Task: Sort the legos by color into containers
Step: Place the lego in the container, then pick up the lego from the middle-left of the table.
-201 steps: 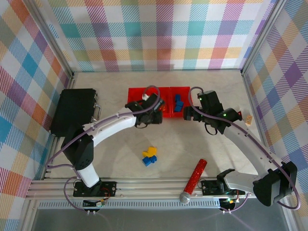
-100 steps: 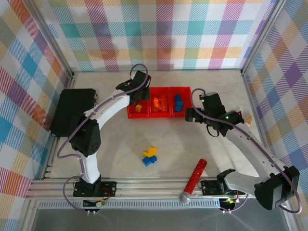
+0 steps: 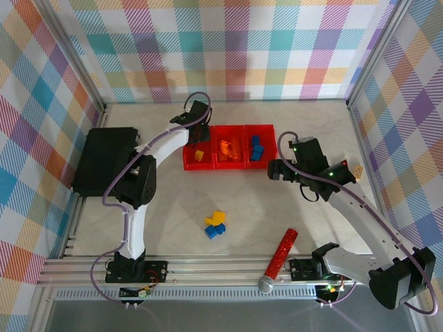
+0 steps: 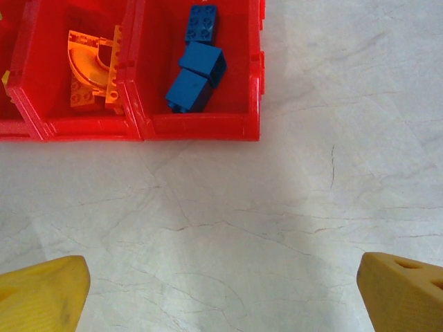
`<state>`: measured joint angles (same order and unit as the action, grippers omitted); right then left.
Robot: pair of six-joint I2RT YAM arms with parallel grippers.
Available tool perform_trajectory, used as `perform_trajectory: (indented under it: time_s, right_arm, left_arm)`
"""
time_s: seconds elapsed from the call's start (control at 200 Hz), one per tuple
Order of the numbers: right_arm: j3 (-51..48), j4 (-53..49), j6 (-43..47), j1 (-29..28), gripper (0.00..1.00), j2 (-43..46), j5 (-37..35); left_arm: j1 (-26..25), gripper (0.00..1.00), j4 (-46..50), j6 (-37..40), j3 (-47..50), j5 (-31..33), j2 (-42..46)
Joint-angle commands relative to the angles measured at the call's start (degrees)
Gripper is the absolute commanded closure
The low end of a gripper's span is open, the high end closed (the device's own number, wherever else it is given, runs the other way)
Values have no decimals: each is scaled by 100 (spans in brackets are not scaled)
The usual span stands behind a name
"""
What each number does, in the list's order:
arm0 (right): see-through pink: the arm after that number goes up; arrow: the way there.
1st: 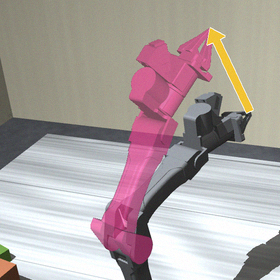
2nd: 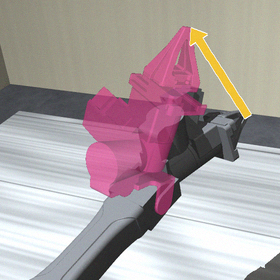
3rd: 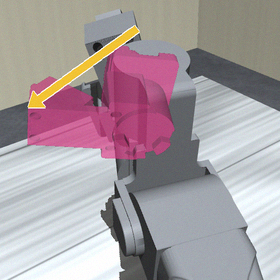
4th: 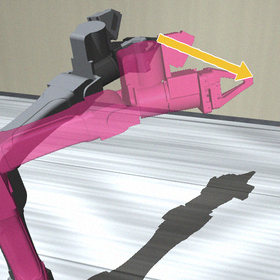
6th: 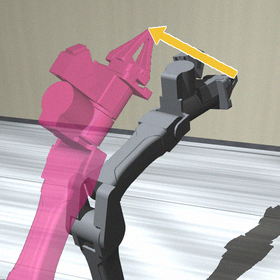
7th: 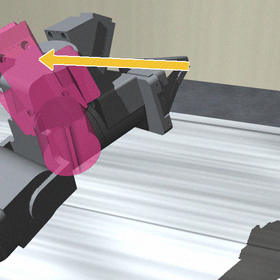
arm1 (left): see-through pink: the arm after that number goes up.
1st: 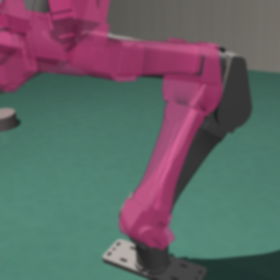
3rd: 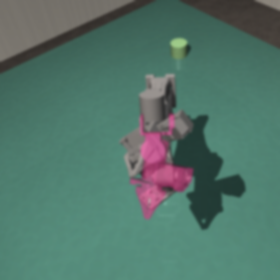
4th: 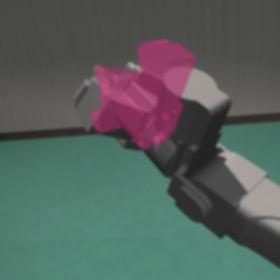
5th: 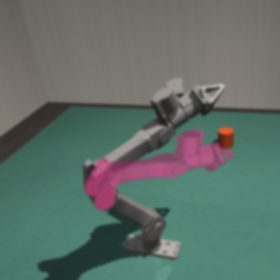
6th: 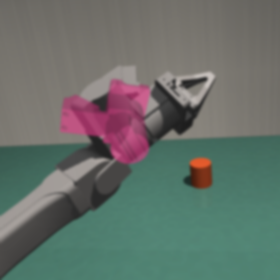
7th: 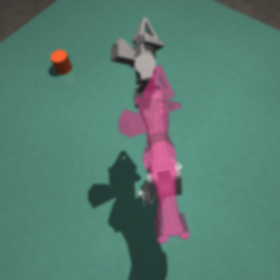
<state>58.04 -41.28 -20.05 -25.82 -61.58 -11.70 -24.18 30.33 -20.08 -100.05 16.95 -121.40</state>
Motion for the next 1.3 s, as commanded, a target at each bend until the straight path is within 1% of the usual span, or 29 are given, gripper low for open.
perform_trajectory:
  time_s: [0.0,0.025,0.05,0.11,0.145,0.2,0.25,0.46,0.665,0.78,0.96,1.015,1.115,1.195,1.295]
  right_arm:
    - [-49,-104,-33,31,1,90,28]
    - [-41,-111,-33,40,1,77,22]
    - [-26,-121,-41,40,1,59,24]
    - [9,-154,-67,40,1,16,14]
    - [35,-171,-76,38,1,6,23]
    - [73,-224,-107,41,1,1,39]
    - [85,-261,-130,38,1,22,45]
    - [58,-396,-175,37,1,256,89]
    - [26,-417,-296,36,1,319,308]
    - [-44,-357,-384,36,1,359,440]
    - [-228,-187,-424,40,1,334,574]
    - [-279,-150,-420,38,1,292,599]
    - [-353,-40,-472,42,1,201,690]
    - [-389,88,-532,37,1,118,825]
    - [-390,189,-596,34,1,8,969]
  left_arm:
    - [54,42,-294,57,-186,-297,-28]
    - [54,41,-343,54,-178,-337,-13]
    - [54,37,-399,42,-154,-400,-2]
    - [54,20,-613,39,-68,-580,46]
    - [54,13,-698,46,-28,-682,81]
    - [54,5,-767,49,-33,-728,138]
    - [48,0,-777,87,-69,-747,203]
    - [21,0,-842,326,-6,-797,721]
    - [-250,0,-1091,704,792,-1069,1953]
    - [-613,0,-961,837,1471,-994,2811]
    - [-1364,0,-299,899,2563,-661,3959]
    - [-1586,0,-9,768,2851,-542,4202]
    - [-1949,0,527,261,3303,-346,4509]
    - [-2244,0,802,-94,3631,-325,4626]
    - [-2601,0,1016,-329,3938,-288,4663]
